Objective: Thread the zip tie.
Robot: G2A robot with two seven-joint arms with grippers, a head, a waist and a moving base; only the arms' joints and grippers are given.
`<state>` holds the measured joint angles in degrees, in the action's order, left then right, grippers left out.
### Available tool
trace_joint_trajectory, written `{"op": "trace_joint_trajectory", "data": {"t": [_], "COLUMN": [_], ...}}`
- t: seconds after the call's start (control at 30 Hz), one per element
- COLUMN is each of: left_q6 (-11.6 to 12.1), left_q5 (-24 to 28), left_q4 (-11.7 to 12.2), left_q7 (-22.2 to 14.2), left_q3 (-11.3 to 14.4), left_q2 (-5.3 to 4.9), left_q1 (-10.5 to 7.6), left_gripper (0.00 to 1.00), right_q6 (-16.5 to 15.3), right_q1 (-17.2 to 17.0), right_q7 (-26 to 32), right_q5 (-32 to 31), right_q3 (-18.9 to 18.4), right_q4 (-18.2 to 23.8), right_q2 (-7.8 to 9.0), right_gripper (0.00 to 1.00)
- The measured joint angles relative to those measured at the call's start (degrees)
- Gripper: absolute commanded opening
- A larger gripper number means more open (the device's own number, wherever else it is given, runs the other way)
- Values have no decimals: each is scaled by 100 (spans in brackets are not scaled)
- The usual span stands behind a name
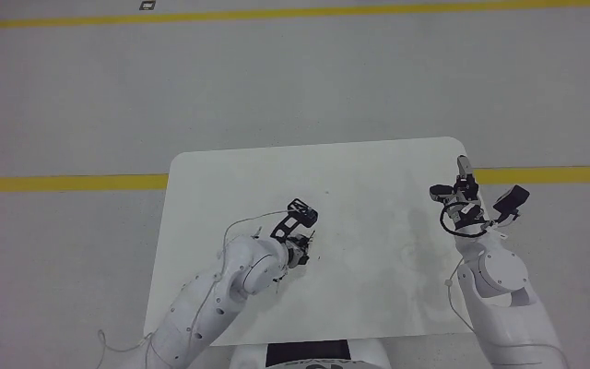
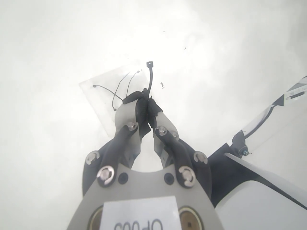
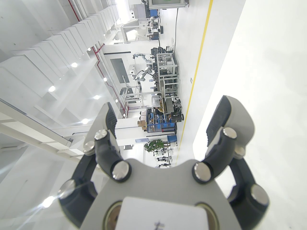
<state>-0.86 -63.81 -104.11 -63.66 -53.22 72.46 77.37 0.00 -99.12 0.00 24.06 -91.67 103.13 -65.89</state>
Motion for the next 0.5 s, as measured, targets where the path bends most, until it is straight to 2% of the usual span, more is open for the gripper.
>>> {"op": "trace_joint_trajectory", "data": {"t": [0.07, 0.13, 0.23, 0.4, 0.47, 0.5], "left_q6": [82, 266, 741, 1878, 2092, 2076], "left_q5": [322, 640, 1117, 2120, 2471, 2593], "left_q4": [-28, -69, -127, 27, 15, -10], "left_q7": [32, 33, -24, -145, -200, -228], "left_q3": [-290, -604, -1106, -1790, -1907, -1920], "left_q2": [-41, -97, -202, -364, -429, -462], "left_q1": [6, 58, 204, 381, 412, 411], "left_gripper": [0, 0, 0, 0, 0, 0], "right_q6": [0, 0, 0, 0, 0, 0], "right_q1": [0, 0, 0, 0, 0, 0], "right_q7": [0, 0, 0, 0, 0, 0], "right_q5": [0, 0, 0, 0, 0, 0], "right_q3": [0, 0, 0, 0, 0, 0], "right_q4": [0, 0, 0, 0, 0, 0], "right_q2": [0, 0, 0, 0, 0, 0], "right_gripper": [100, 100, 100, 100, 100, 100]}}
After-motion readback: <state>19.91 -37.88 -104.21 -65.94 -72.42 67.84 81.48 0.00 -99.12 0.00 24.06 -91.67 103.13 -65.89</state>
